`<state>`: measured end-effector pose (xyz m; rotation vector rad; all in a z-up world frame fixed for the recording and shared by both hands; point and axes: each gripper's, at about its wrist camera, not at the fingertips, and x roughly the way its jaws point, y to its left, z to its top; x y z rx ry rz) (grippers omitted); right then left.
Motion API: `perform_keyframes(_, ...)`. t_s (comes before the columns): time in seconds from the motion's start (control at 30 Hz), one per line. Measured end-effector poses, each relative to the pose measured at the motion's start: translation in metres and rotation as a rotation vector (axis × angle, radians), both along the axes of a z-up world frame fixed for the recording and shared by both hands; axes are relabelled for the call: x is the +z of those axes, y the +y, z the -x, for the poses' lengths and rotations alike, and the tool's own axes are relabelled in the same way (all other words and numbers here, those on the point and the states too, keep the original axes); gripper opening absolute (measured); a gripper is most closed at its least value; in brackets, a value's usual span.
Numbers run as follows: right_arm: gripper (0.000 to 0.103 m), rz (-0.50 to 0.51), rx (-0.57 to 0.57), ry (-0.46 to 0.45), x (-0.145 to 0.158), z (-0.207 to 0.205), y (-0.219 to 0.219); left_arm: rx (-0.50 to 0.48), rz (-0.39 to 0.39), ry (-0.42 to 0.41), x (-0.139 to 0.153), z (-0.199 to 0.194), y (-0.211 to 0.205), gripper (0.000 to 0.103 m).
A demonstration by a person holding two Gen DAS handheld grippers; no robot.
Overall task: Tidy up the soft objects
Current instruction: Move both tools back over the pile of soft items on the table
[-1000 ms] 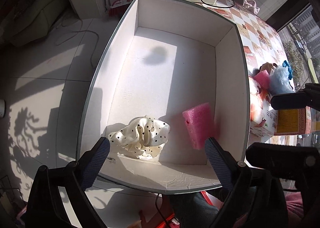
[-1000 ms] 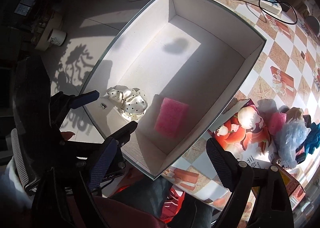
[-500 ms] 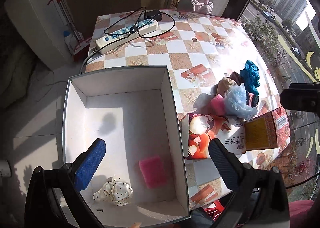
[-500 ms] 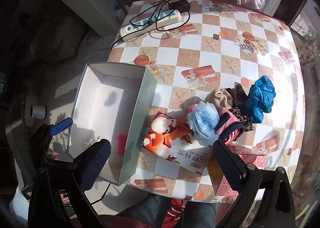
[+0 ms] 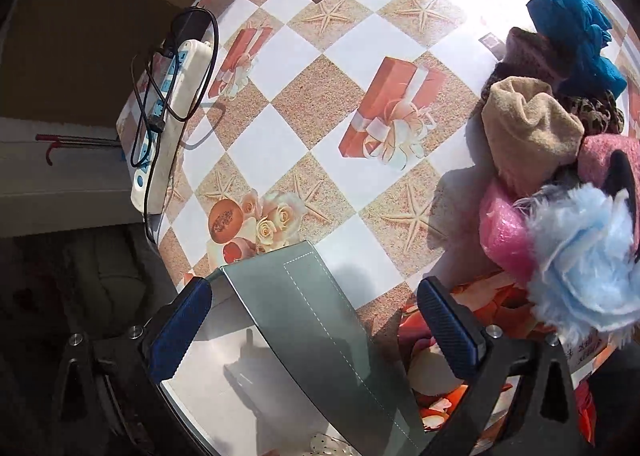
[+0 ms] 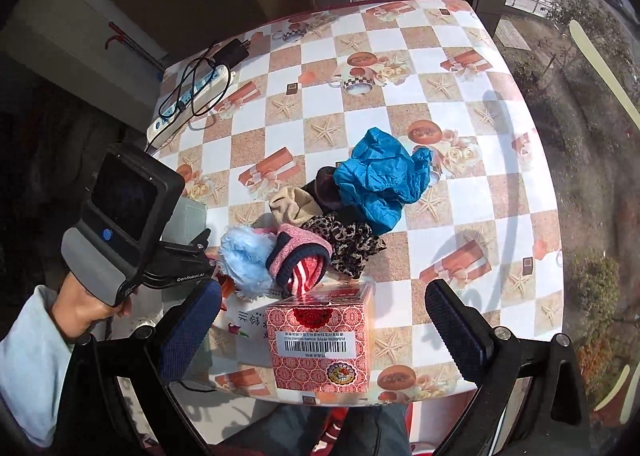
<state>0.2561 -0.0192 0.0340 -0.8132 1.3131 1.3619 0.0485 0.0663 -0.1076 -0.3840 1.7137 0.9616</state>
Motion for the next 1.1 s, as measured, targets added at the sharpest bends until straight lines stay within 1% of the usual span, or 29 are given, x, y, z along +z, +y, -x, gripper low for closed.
perform_keyframes(0.03,0.102,0.004,-0.012,0.007,-0.003,-0.009,0.000,-0.031,0.010,0.033,-0.006,-0.003,-0.001,0.103)
perform_keyframes(0.1,0.102,0.018,-0.039,0.019,-0.010,-0.024,0.000,-0.104,0.025,0.126,-0.017,-0.008,-0.007,0.103)
perform_keyframes(0.17,0.103,0.032,-0.063,0.037,-0.017,-0.036,0.000,-0.158,0.047,0.172,-0.021,-0.008,-0.011,0.103)
perform_keyframes(0.27,0.102,0.053,-0.083,0.063,-0.027,-0.048,0.002,-0.216,0.080,0.185,-0.020,-0.008,-0.019,0.103)
perform_keyframes(0.37,0.103,0.066,-0.086,0.085,-0.035,-0.052,0.004,-0.287,0.078,0.212,-0.017,-0.013,-0.028,0.103)
perform_keyframes(0.47,0.102,0.077,-0.087,0.107,-0.041,-0.053,0.005,-0.358,0.089,0.220,-0.013,-0.024,-0.038,0.103)
perform_keyframes(0.5,0.102,0.078,-0.087,0.110,-0.042,-0.053,0.005,-0.368,0.098,0.214,-0.012,-0.026,-0.040,0.103)
perform_keyframes(0.7,0.102,0.089,-0.091,0.118,-0.049,-0.055,0.005,-0.363,0.150,0.158,-0.004,-0.030,-0.048,0.103)
perform_keyframes(0.77,0.102,0.094,-0.093,0.115,-0.052,-0.058,0.007,-0.348,0.130,0.146,0.004,-0.027,-0.047,0.103)
perform_keyframes(0.83,0.102,0.101,-0.098,0.107,-0.056,-0.061,0.009,-0.272,0.106,0.094,0.018,-0.021,-0.037,0.103)
perform_keyframes(0.9,0.102,0.117,-0.105,0.105,-0.063,-0.065,0.014,-0.158,0.094,0.007,0.036,-0.013,-0.024,0.103)
perform_keyframes(1.0,0.102,0.140,-0.112,0.111,-0.075,-0.069,0.024,0.010,0.099,-0.183,0.067,-0.003,-0.007,0.103)
perform_keyframes(1.1,0.102,0.161,-0.118,0.124,-0.086,-0.070,0.037,0.146,0.165,-0.363,0.082,0.002,0.002,0.103)
